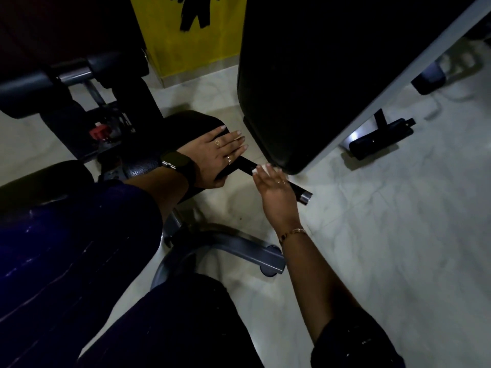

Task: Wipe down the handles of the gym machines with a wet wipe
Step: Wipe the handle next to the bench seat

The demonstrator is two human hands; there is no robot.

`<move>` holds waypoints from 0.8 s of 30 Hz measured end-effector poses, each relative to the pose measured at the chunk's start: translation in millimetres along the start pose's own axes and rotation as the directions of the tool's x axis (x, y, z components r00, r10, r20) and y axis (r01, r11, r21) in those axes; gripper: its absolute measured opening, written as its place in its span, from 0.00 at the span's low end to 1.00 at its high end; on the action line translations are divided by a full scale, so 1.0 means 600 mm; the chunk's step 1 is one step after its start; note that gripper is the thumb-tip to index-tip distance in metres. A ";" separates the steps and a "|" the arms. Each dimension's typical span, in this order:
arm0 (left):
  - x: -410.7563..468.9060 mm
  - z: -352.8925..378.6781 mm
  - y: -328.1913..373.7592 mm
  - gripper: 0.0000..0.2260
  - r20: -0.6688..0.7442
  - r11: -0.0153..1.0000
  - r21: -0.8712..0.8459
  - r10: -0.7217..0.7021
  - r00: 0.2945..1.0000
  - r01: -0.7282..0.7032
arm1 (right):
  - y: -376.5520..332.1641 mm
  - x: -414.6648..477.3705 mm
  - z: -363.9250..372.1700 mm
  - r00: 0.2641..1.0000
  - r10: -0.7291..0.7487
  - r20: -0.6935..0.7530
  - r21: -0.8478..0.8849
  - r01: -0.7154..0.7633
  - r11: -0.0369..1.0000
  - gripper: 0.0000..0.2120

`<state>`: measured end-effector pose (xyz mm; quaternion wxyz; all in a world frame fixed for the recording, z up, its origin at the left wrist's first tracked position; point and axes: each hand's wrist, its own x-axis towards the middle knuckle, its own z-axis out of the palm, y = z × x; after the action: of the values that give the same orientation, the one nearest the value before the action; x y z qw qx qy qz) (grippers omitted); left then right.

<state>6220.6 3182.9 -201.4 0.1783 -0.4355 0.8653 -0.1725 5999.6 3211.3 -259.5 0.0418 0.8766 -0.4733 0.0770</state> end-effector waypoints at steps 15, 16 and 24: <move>0.001 -0.012 -0.004 0.39 0.035 0.998 -0.062 0.023 0.999 -0.020 | -0.020 0.032 -0.024 0.998 -0.057 -0.035 -0.067 0.055 0.996 0.24; 0.001 -0.012 -0.004 0.39 0.044 0.998 -0.064 0.025 0.999 -0.022 | -0.023 0.042 -0.017 0.998 -0.067 0.010 -0.081 0.068 0.994 0.24; 0.001 -0.010 -0.003 0.39 0.044 0.999 -0.051 0.014 0.999 -0.012 | 0.044 -0.075 -0.020 0.993 -0.114 -0.036 -0.167 0.106 0.980 0.26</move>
<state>6218.9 3181.8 -195.5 0.1875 -0.4380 0.8680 -0.1398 5952.4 3235.4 -255.6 0.1290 0.8929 -0.4279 0.0548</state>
